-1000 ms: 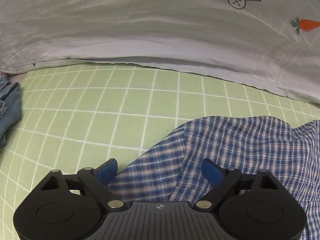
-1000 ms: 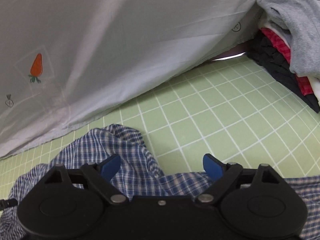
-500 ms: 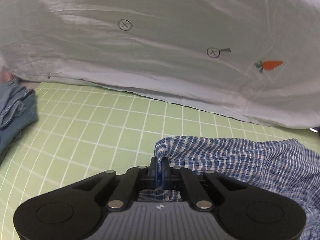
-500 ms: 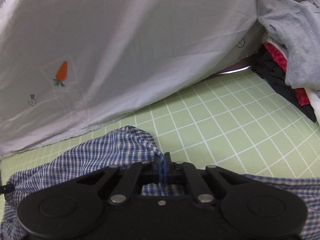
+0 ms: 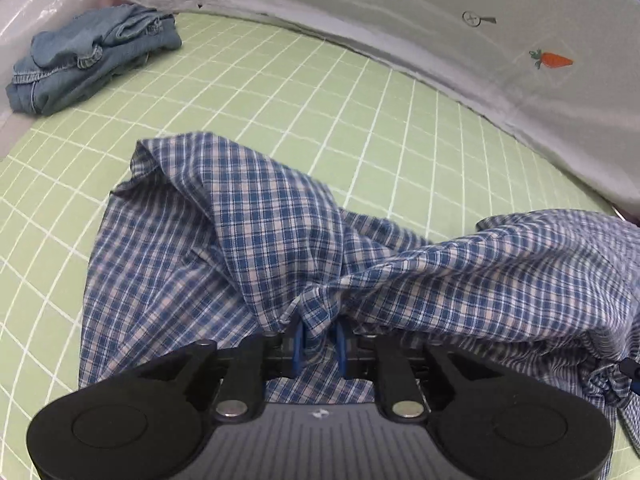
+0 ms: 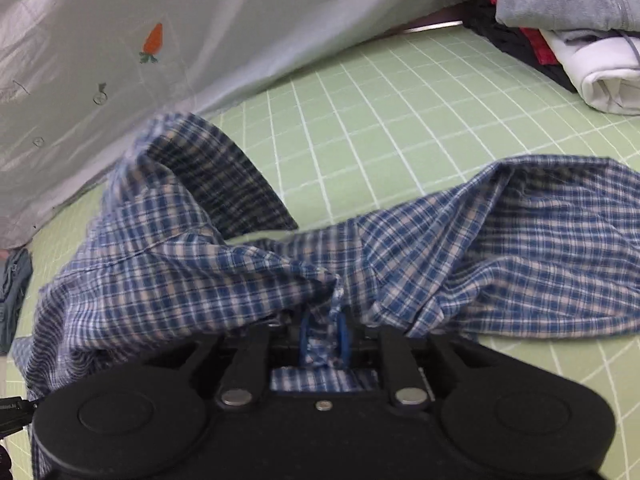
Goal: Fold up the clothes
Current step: 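Lift the shirt high with both grippers and shake it out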
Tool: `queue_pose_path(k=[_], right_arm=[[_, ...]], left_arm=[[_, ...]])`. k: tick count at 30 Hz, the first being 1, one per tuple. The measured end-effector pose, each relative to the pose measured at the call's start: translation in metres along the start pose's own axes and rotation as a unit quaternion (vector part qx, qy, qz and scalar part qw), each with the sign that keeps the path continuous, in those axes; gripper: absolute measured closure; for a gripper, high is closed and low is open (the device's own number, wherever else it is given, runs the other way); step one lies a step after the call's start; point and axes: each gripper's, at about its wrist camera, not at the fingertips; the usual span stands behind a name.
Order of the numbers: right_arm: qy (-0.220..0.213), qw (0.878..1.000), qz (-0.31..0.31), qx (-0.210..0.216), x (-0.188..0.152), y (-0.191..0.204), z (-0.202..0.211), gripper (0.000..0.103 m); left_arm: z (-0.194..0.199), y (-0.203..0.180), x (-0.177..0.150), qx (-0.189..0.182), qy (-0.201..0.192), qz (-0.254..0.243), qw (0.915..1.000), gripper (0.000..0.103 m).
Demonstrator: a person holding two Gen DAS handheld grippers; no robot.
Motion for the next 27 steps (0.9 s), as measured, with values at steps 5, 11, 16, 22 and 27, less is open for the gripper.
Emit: queue_pose_path(k=[5, 11, 16, 22, 27], right_arm=[[-0.049, 0.999, -0.006, 0.013, 0.025, 0.004, 0.013, 0.052], [-0.075, 0.997, 0.011, 0.015, 0.057, 0.013, 0.014, 0.043], [-0.092, 0.995, 0.016, 0.015, 0.081, 0.019, 0.01, 0.039], [-0.093, 0.995, 0.025, 0.009, 0.108, 0.021, -0.008, 0.035], [-0.07, 0.997, 0.026, 0.026, 0.126, 0.024, -0.037, 0.032]], left_arm=[[0.019, -0.023, 0.018, -0.037, -0.04, -0.008, 0.9985, 0.053], [0.026, -0.05, 0.039, -0.06, -0.056, -0.025, 0.9963, 0.041], [0.036, -0.058, 0.057, -0.071, -0.067, -0.018, 0.995, 0.035], [0.041, -0.056, 0.082, -0.08, -0.085, 0.021, 0.993, 0.026], [0.008, -0.084, 0.101, -0.105, -0.033, 0.014, 0.9938, 0.025]])
Point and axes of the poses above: each gripper's, at about its wrist camera, not at the fingertips, and z roughly against the way its jaws point, y to its left, x to its top, and after that the axes turned 15 degrees about z, right-handed
